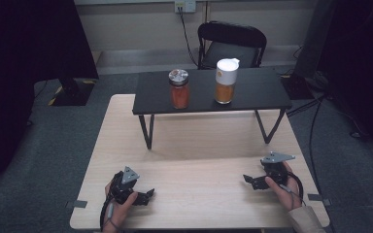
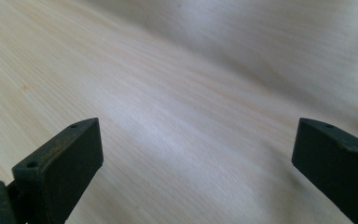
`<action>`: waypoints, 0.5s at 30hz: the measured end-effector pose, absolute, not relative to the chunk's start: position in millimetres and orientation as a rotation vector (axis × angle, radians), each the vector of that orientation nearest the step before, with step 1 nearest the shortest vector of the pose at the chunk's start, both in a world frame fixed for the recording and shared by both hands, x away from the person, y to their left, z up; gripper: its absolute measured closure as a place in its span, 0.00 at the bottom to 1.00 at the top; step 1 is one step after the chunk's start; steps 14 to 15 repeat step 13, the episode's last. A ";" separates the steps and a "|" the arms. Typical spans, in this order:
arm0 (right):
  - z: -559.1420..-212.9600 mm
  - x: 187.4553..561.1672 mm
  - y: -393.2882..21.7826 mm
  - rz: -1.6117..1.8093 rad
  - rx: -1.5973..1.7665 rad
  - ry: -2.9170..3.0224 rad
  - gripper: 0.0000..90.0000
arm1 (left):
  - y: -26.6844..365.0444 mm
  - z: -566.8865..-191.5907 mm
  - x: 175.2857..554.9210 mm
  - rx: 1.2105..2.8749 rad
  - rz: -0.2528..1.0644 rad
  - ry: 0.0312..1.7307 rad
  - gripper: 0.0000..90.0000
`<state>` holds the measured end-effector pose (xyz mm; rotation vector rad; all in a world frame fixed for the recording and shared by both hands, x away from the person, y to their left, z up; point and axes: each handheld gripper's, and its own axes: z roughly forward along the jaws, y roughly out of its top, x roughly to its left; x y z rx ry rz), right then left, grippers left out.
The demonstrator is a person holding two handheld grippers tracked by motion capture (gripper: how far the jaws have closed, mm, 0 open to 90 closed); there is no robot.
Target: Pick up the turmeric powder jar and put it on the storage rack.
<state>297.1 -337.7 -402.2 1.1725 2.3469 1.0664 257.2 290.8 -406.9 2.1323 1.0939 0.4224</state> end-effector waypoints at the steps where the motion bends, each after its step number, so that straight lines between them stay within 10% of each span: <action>1: -403.0 296.5 -337.9 1.054 1.180 2.345 0.01 | 290.8 -406.9 257.2 2.133 0.423 1.093 0.00; 15: -401.0 296.3 -333.5 0.972 1.137 2.385 0.00 | 290.8 -406.8 257.2 2.133 0.423 1.093 0.00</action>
